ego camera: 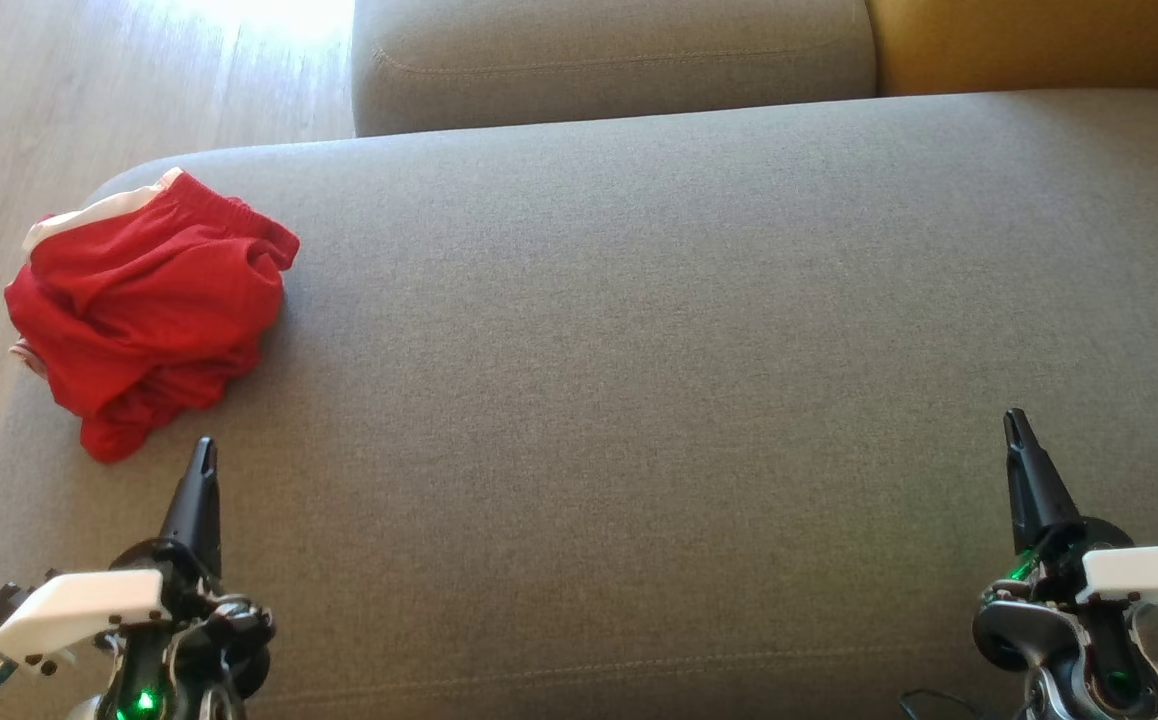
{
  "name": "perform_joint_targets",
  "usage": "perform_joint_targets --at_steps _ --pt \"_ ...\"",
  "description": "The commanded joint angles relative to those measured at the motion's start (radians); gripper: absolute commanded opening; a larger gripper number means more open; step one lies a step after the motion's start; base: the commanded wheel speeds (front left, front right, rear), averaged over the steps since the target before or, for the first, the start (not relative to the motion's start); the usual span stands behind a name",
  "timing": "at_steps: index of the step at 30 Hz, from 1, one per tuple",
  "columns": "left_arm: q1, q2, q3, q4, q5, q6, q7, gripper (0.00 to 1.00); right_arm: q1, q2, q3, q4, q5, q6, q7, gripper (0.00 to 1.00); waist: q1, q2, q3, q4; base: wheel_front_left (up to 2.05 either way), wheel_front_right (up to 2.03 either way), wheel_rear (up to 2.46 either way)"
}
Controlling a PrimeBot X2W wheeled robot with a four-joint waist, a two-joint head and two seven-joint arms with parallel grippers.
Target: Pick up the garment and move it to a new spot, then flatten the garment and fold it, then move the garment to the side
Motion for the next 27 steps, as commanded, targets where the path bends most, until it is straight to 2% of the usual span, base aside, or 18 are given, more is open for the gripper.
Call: perform_joint_targets --at_steps 1,22,23,27 --pt "-0.054 0.008 0.035 -0.029 0.012 -0.007 0.003 0.0 -0.049 -0.005 0.019 -0.032 -0.01 0.0 0.006 0.0 0.0 0.0 0.0 0.0 0.0 0.0 0.0" --pt "-0.054 0.008 0.035 -0.029 0.012 -0.007 0.003 0.0 -0.049 -0.005 0.019 -0.032 -0.01 0.0 0.006 0.0 0.0 0.0 0.0 0.0 0.0 0.0 0.0" --pt "0.001 0.0 -0.001 0.004 0.0 0.001 0.0 1.0 0.0 0.0 0.0 0.004 0.001 0.0 0.0 1.0 0.0 0.0 0.0 0.0 0.0 0.0 0.0" --pt "0.027 -0.006 -0.006 0.047 -0.002 0.001 -0.002 1.0 0.024 0.006 0.008 0.047 0.001 0.0 -0.002 1.0 0.0 0.0 0.001 0.0 0.0 0.0 0.0"
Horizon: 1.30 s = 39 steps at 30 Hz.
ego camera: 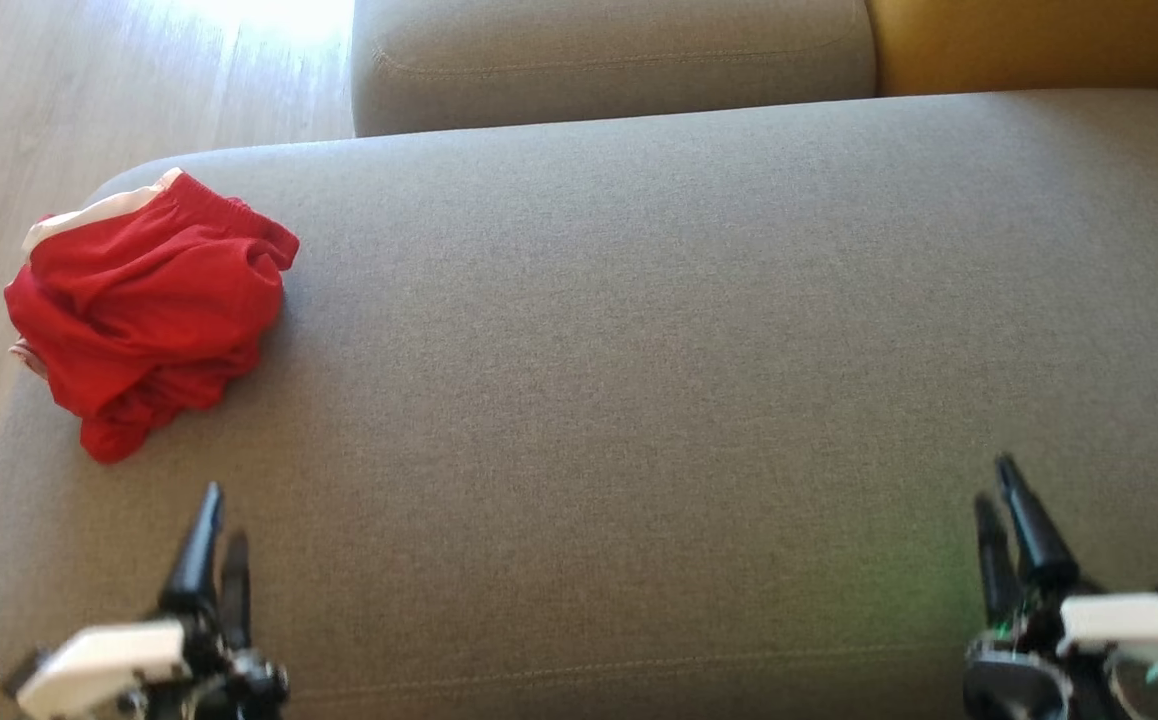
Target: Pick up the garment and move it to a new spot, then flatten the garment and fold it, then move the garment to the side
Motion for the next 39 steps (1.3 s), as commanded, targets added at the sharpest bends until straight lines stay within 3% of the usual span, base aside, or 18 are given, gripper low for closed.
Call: perform_joint_targets --at_steps 1,10,16,39 --pt "-0.008 0.002 -0.002 -0.01 -0.001 0.0 -0.001 1.0 -0.008 -0.001 0.003 -0.01 0.001 0.0 -0.002 1.0 0.0 0.0 0.001 0.0 0.0 0.0 0.0" --pt "-0.008 0.003 -0.024 -0.043 0.006 -0.001 -0.024 1.0 -0.018 -0.002 0.045 -0.023 -0.005 0.0 -0.029 1.0 0.0 0.0 0.003 0.0 0.0 0.0 0.0" --pt "-0.009 0.01 -0.033 -0.057 0.072 -0.001 -0.047 1.0 -0.025 -0.003 0.061 -0.029 -0.057 0.0 -0.047 1.0 0.0 0.0 0.004 0.001 0.0 0.0 0.0" --pt "-0.005 0.006 -0.028 -0.173 0.459 0.011 -0.119 1.0 -0.032 -0.005 0.128 -0.113 -0.486 0.0 -0.118 1.0 0.0 0.0 0.007 0.012 0.0 0.0 0.0"
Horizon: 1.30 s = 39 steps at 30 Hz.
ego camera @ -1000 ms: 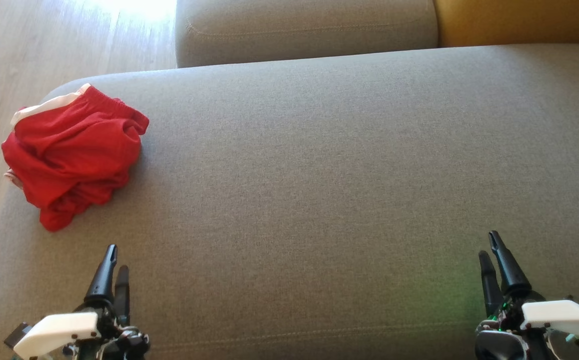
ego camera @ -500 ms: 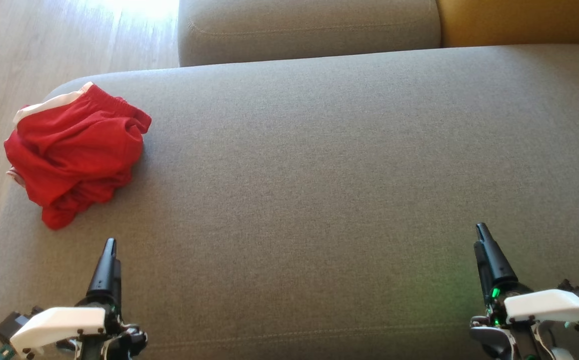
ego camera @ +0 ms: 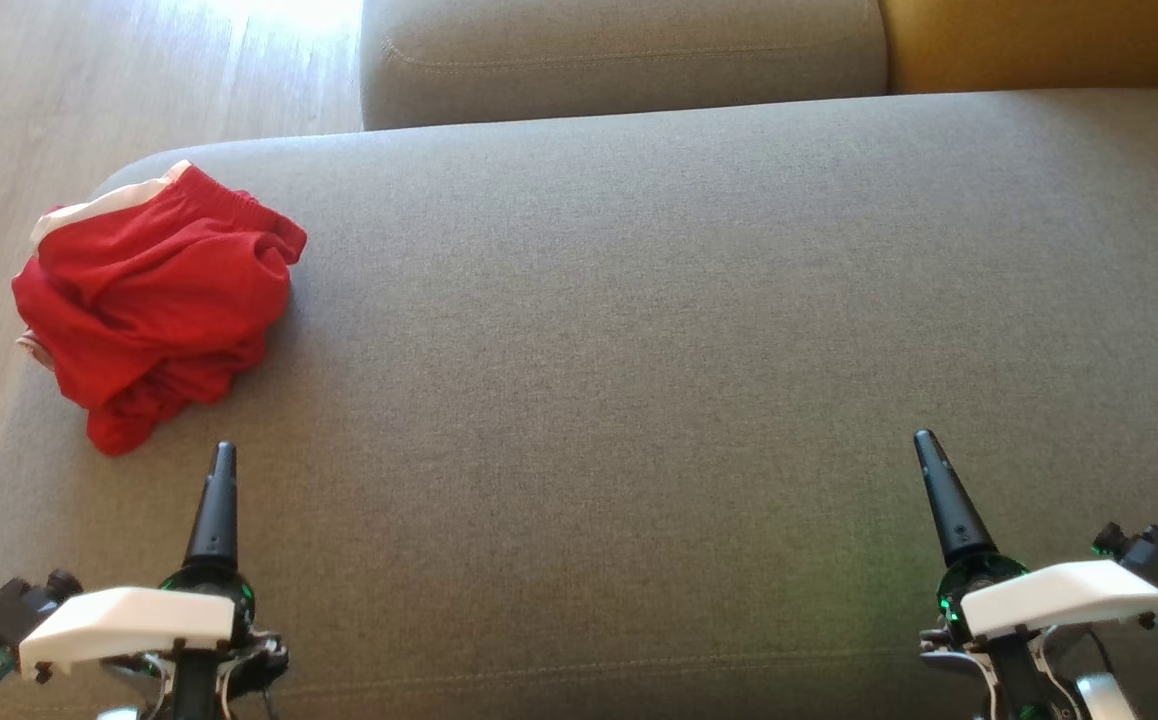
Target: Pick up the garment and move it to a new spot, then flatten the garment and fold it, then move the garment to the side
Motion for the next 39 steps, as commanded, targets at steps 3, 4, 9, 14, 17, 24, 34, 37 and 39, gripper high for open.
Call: perform_joint_targets --at_steps 3,4,9,14,17,24,34,37,39 --pt "-0.038 0.011 -0.003 -0.059 0.081 0.005 -0.023 1.0 -0.049 -0.007 0.016 -0.058 -0.085 0.0 -0.021 1.0 0.0 0.0 0.0 0.002 0.0 0.0 0.0" --pt "-0.037 0.011 -0.005 -0.063 0.097 0.006 -0.026 1.0 -0.049 -0.008 0.017 -0.064 -0.099 0.0 -0.024 1.0 0.0 0.0 0.0 0.003 0.0 0.0 0.0" --pt "-0.037 0.012 -0.012 -0.075 0.153 0.01 -0.038 1.0 -0.05 -0.008 0.031 -0.08 -0.151 0.0 -0.036 1.0 0.0 0.0 0.001 0.004 0.0 0.0 0.0" --pt "-0.037 0.012 -0.021 -0.094 0.225 0.017 -0.053 1.0 -0.05 -0.008 0.041 -0.086 -0.227 0.0 -0.05 1.0 0.0 0.0 0.001 0.005 0.0 0.0 0.0" --pt "-0.036 0.013 -0.026 -0.106 0.265 0.022 -0.062 1.0 -0.05 -0.009 0.041 -0.093 -0.272 0.0 -0.059 1.0 0.0 0.0 0.001 0.006 0.0 0.0 0.0" --pt "-0.033 0.013 -0.033 -0.124 0.366 0.028 -0.083 1.0 -0.054 -0.009 0.049 -0.109 -0.37 0.0 -0.08 1.0 0.0 0.0 0.001 0.008 0.0 0.0 0.0" --pt "-0.028 0.014 -0.048 -0.154 0.506 0.038 -0.112 1.0 -0.058 -0.01 0.062 -0.128 -0.5 0.0 -0.109 1.0 0.0 0.0 0.003 0.01 0.0 0.0 0.0" --pt "-0.027 0.015 -0.049 -0.166 0.539 0.044 -0.121 1.0 -0.06 -0.011 0.064 -0.134 -0.539 0.0 -0.118 1.0 0.0 0.0 0.004 0.012 0.0 0.0 0.0" --pt "-0.027 0.015 -0.05 -0.173 0.561 0.046 -0.127 1.0 -0.061 -0.011 0.066 -0.138 -0.566 0.0 -0.124 1.0 0.0 0.0 0.004 0.013 0.0 0.0 0.0"
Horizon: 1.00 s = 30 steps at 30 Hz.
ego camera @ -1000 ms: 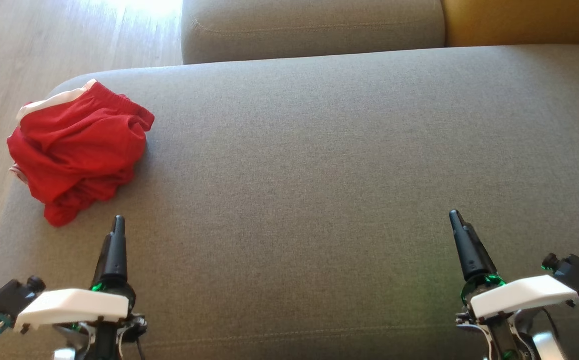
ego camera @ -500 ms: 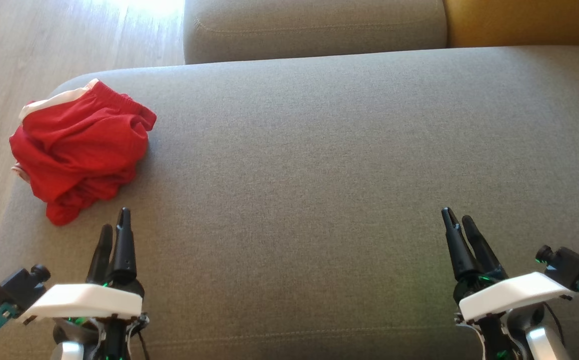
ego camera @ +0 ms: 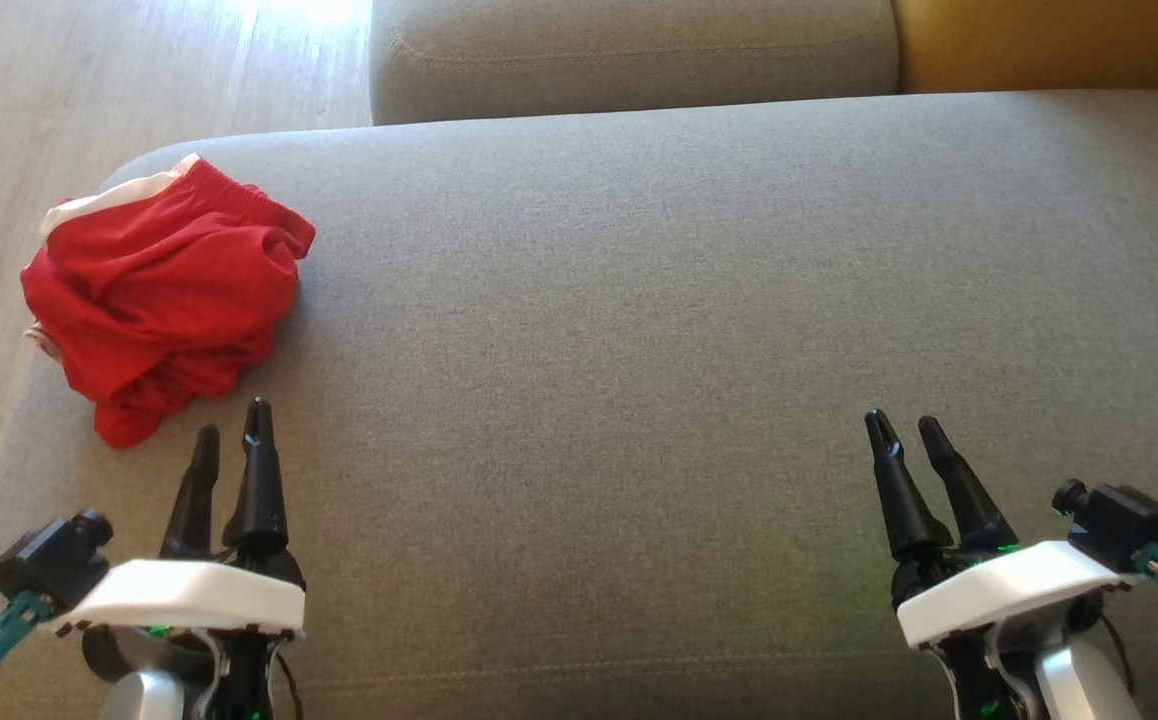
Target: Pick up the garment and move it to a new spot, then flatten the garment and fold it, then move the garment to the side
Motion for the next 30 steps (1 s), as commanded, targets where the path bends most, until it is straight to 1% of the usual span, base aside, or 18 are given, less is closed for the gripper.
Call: perform_joint_targets --at_steps 1,10,12,30 --pt "-0.029 0.014 0.015 -0.046 0.037 0.006 -0.013 1.0 -0.058 -0.01 0.019 -0.046 -0.038 0.0 -0.017 1.0 0.0 0.0 0.0 0.001 0.0 0.0 0.0" --pt "-0.027 0.015 0.006 -0.071 0.158 0.005 -0.04 1.0 -0.063 -0.01 0.036 -0.064 -0.153 0.0 -0.043 1.0 0.0 0.0 0.001 0.001 0.0 0.0 0.0" --pt "-0.026 0.015 0.005 -0.074 0.17 0.005 -0.043 1.0 -0.063 -0.011 0.039 -0.066 -0.166 0.0 -0.046 1.0 0.0 0.0 0.001 0.001 0.0 0.0 0.0" --pt "-0.024 0.017 -0.013 -0.131 0.405 0.022 -0.096 1.0 -0.072 -0.012 0.065 -0.102 -0.402 0.0 -0.099 1.0 -0.0001 0.0 0.004 0.0 0.0 0.0 0.0"
